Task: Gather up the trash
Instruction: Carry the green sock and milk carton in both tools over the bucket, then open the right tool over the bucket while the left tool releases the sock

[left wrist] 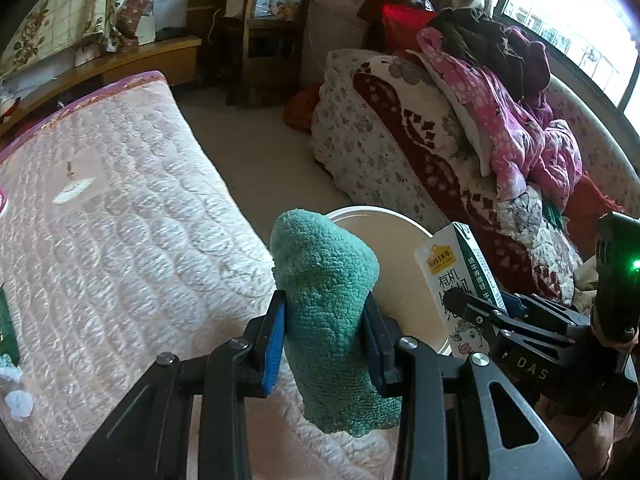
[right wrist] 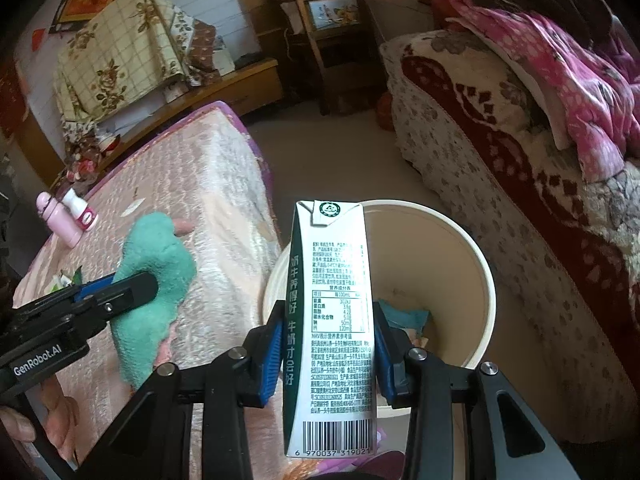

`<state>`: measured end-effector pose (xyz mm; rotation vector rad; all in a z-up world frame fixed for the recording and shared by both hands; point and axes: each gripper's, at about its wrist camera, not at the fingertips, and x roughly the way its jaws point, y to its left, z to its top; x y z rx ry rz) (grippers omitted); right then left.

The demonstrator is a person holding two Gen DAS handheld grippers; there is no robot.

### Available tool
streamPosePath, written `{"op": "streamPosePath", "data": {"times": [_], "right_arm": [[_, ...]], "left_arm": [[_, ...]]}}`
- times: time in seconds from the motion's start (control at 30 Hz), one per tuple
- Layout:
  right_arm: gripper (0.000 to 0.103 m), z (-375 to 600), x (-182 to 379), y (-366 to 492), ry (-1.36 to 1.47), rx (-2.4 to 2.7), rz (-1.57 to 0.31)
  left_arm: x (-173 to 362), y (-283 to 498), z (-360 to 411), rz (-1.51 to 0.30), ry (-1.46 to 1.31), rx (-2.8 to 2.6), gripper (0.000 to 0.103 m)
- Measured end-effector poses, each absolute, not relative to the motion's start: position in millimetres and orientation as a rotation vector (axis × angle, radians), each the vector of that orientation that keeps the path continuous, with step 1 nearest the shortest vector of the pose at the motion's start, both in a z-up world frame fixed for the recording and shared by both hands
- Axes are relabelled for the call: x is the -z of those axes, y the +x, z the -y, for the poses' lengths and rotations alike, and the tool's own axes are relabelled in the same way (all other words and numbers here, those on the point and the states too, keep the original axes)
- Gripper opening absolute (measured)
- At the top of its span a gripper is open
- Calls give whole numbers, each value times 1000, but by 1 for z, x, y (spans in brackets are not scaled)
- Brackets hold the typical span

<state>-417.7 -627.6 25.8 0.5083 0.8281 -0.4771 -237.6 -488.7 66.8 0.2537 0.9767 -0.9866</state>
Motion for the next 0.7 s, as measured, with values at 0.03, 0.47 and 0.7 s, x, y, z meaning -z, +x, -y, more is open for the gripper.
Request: {"op": "streamPosePath", "data": {"times": [0.03,0.47,0.7], "right_arm": [[41,631,-23,-418,514,485,-829],[41,655,-3,-426,566,536,-847],[41,659,1,-425,567,546,-856]], "left_arm": [[-65,-238,492,-979,257,988,37],[-45,-241,517,-1010,279,993,37],[-39,-240,517,-1014,279,1002,37]]}}
